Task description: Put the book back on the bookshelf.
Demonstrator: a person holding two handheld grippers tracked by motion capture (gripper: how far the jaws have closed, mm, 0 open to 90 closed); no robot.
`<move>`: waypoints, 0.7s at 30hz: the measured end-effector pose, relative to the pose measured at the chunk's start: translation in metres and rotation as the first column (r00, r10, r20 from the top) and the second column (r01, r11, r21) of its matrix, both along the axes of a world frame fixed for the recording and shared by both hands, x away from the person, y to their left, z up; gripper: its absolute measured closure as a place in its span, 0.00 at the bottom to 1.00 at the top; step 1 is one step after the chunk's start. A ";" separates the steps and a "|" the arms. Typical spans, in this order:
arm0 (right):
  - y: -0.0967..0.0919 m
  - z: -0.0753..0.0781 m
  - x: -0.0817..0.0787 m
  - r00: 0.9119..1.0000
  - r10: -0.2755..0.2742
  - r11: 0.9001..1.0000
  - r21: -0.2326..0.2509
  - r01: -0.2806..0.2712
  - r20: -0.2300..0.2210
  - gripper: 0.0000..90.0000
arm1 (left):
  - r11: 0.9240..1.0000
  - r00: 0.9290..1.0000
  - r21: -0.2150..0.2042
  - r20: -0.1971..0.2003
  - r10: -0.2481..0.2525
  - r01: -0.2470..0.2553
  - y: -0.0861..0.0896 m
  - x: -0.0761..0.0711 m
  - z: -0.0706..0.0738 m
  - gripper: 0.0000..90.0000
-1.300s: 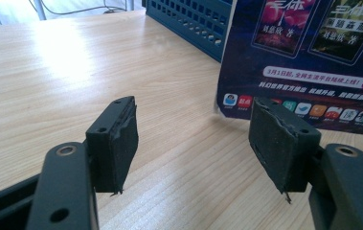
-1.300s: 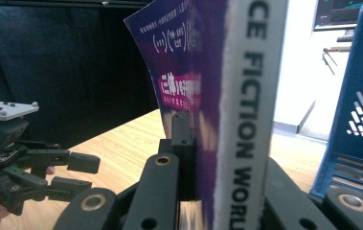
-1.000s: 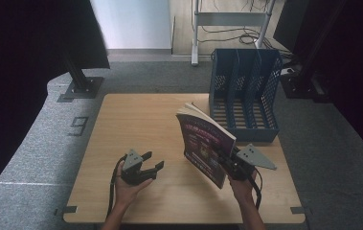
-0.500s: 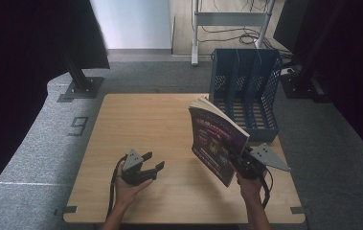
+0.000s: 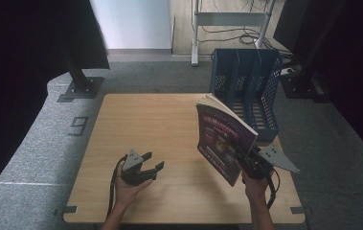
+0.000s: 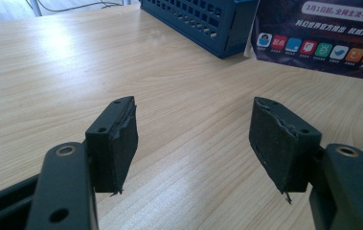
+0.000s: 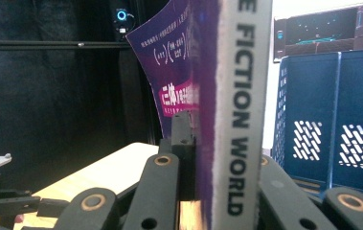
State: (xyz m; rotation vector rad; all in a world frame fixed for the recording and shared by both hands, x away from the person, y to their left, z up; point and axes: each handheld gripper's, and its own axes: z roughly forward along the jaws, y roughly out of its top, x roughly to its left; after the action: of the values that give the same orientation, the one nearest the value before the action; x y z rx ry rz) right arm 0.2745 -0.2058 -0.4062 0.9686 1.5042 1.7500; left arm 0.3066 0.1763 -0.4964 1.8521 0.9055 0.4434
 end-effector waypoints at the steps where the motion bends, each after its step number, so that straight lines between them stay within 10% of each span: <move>1: -0.001 0.000 0.000 1.000 -0.004 1.000 0.003 0.004 0.002 0.91 | 1.000 1.000 0.001 0.000 0.000 0.000 0.000 0.000 0.000 0.38; 21: -0.002 -0.003 0.005 1.000 -0.021 1.000 0.000 0.021 -0.009 0.91 | 1.000 1.000 -0.011 -0.017 0.005 -0.005 0.003 0.000 0.000 0.38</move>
State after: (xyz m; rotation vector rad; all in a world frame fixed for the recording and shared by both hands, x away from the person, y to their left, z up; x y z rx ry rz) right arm 0.2791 -0.2082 -0.4087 0.9897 1.4942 1.7333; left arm 0.3065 0.1794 -0.4962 1.8463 0.9219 0.4255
